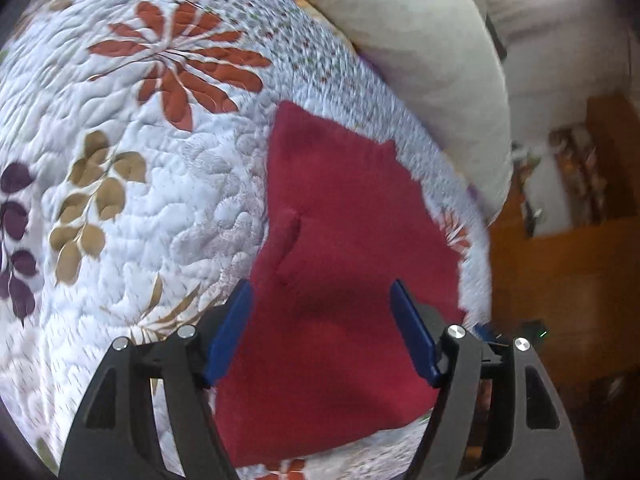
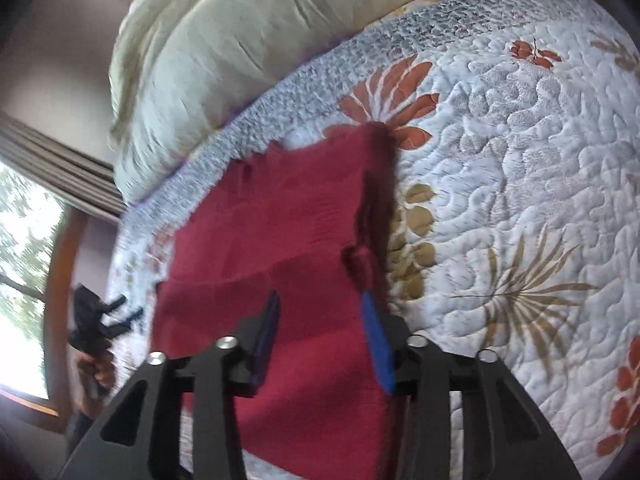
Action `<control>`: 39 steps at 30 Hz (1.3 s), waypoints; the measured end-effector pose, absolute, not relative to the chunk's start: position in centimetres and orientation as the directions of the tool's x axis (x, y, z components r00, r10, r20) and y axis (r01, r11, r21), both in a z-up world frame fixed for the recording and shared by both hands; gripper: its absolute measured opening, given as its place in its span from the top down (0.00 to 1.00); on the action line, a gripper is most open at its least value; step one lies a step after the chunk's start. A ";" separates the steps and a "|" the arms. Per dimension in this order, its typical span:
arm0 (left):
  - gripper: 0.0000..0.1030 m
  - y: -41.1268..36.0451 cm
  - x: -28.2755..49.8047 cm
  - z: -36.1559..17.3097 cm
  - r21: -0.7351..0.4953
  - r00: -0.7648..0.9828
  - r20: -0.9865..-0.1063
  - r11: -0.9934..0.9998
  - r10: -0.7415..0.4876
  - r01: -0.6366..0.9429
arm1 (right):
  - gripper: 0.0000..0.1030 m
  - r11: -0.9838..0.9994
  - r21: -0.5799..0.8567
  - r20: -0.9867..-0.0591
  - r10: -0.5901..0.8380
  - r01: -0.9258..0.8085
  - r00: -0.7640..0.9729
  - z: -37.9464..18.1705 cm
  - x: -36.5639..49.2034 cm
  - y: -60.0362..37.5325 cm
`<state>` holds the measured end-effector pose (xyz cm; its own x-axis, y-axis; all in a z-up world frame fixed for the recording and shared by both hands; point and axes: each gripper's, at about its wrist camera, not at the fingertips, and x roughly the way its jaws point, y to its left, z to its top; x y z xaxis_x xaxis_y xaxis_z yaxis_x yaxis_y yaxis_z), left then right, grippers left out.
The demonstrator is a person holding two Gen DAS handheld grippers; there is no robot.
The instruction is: Fold small clothes
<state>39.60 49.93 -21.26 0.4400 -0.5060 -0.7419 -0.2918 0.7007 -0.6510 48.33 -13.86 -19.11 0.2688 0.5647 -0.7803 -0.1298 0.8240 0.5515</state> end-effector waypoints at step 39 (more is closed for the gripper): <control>0.91 46.1 40.8 -9.3 -0.401 0.670 -0.677 0.916 -0.304 0.010 | 0.94 0.893 0.325 -0.744 0.445 -0.312 0.498 -10.2 49.6 -11.6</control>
